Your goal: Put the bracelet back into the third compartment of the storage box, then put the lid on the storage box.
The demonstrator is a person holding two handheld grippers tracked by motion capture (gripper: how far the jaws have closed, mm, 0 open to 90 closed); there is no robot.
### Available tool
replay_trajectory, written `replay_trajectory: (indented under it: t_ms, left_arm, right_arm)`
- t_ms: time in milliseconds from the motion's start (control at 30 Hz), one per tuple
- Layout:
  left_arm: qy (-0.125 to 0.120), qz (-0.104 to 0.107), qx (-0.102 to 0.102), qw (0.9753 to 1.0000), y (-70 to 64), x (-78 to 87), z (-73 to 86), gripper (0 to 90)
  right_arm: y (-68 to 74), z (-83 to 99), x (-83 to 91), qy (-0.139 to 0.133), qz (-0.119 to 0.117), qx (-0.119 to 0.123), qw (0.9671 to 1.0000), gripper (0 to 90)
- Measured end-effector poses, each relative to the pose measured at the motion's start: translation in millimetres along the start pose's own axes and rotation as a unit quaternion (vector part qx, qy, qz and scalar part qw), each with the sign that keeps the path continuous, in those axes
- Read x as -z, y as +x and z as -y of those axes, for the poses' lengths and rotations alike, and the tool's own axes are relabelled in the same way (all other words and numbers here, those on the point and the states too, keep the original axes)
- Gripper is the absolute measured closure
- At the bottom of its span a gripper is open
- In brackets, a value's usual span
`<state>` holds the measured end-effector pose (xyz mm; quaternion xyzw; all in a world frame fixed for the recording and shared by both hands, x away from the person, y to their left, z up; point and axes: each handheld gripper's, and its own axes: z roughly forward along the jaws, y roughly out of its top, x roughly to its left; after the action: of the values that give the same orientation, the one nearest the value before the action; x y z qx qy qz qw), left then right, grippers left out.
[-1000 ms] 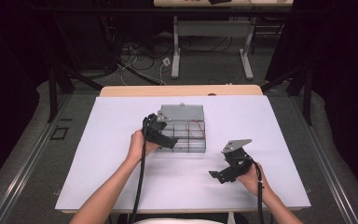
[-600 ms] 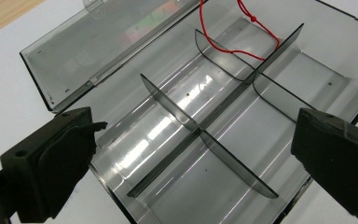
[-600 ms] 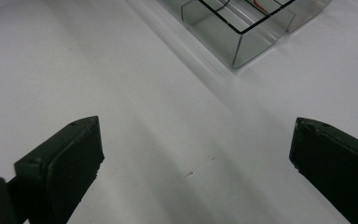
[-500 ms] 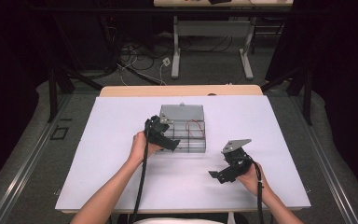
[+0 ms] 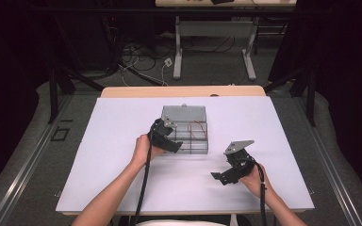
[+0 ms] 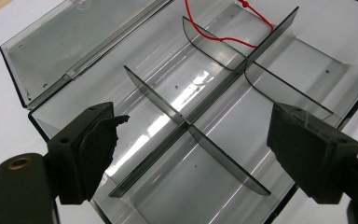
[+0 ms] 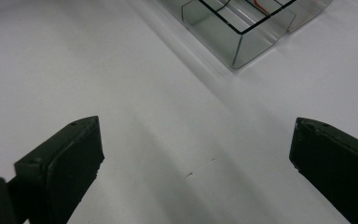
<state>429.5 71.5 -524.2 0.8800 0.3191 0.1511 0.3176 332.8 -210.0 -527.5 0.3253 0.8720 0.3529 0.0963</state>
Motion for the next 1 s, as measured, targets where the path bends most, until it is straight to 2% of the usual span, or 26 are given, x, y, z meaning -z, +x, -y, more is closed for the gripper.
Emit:
replay_trajectory:
  t_ms: [200, 267, 467, 633, 800, 833, 1000]
  left_arm:
    - [0.001, 0.004, 0.002, 1.0000, 0.9, -0.5, 1.0, 29.2]
    - [0.001, 0.004, 0.004, 1.0000, 1.3, -1.5, 1.6, 32.2]
    - [0.000, 0.003, 0.007, 1.0000, 2.8, -3.7, 2.2, 40.2]
    - [0.006, 0.007, 0.003, 1.0000, 3.8, -8.1, 1.1, 43.5]
    - [0.009, 0.001, 0.008, 0.9999, 5.1, -14.5, 1.0, 45.0]
    - [0.018, 0.007, 0.007, 0.9998, 6.1, -15.9, 0.4, 45.3]
    - [0.026, 0.008, 0.011, 0.9996, 7.9, -20.2, -0.6, 46.6]
  right_arm:
    - [-0.1, -0.1, -0.5, 0.000, 0.000, 0.001, 1.0000, 2.4]
    - [0.2, -0.5, -0.4, 0.002, -0.005, -0.001, 1.0000, 2.4]
    - [-0.2, -0.2, -0.8, 0.001, 0.000, 0.002, 1.0000, 2.4]
    - [0.2, -0.7, -1.5, -0.003, 0.002, 0.003, 1.0000, 2.5]
    - [-0.8, -0.7, -2.1, 0.001, -0.002, -0.001, 1.0000, 2.5]
    - [-0.7, -0.9, -1.5, 0.004, 0.000, 0.001, 1.0000, 2.5]
    - [-0.4, -1.1, -1.7, 0.004, -0.001, 0.003, 1.0000, 2.5]
